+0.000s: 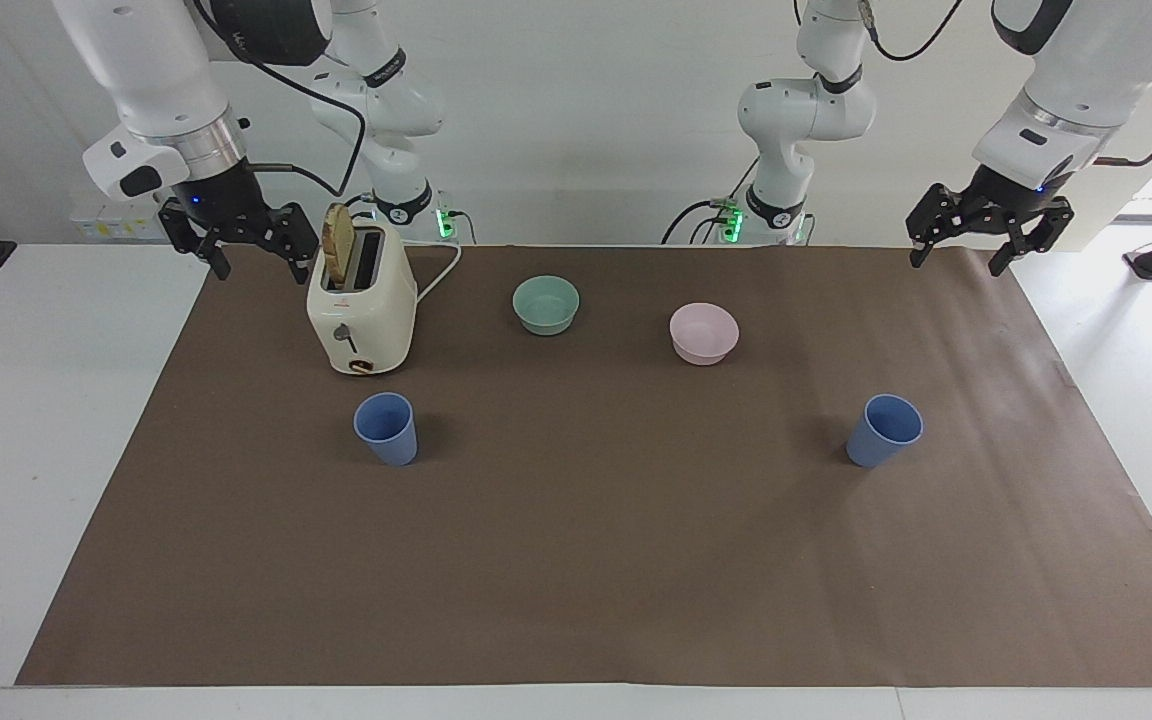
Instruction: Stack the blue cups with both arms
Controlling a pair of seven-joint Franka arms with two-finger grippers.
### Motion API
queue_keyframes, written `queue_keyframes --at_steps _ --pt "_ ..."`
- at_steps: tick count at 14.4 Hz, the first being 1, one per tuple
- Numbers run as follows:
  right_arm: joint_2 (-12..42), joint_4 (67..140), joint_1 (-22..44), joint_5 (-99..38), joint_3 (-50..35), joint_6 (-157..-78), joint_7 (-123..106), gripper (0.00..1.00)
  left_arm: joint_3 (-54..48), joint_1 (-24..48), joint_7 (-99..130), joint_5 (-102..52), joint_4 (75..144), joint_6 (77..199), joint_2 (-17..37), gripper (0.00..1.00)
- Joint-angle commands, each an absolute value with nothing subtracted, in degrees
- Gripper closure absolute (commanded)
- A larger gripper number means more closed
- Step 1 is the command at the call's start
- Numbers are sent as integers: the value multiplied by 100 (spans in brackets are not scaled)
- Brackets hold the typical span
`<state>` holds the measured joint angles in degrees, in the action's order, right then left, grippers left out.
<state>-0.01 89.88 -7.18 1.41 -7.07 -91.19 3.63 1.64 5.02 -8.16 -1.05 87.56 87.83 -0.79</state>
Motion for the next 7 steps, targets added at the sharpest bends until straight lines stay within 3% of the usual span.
queue_keyframes --at_steps 1,7 --pt "-132 9123 -809 53 -738 -9123 185 0 193 519 -853 -44 8965 8930 -237 0" --pt "-132 9123 -809 44 -738 -9123 193 0 202 483 -853 -44 9456 9430 -325 0"
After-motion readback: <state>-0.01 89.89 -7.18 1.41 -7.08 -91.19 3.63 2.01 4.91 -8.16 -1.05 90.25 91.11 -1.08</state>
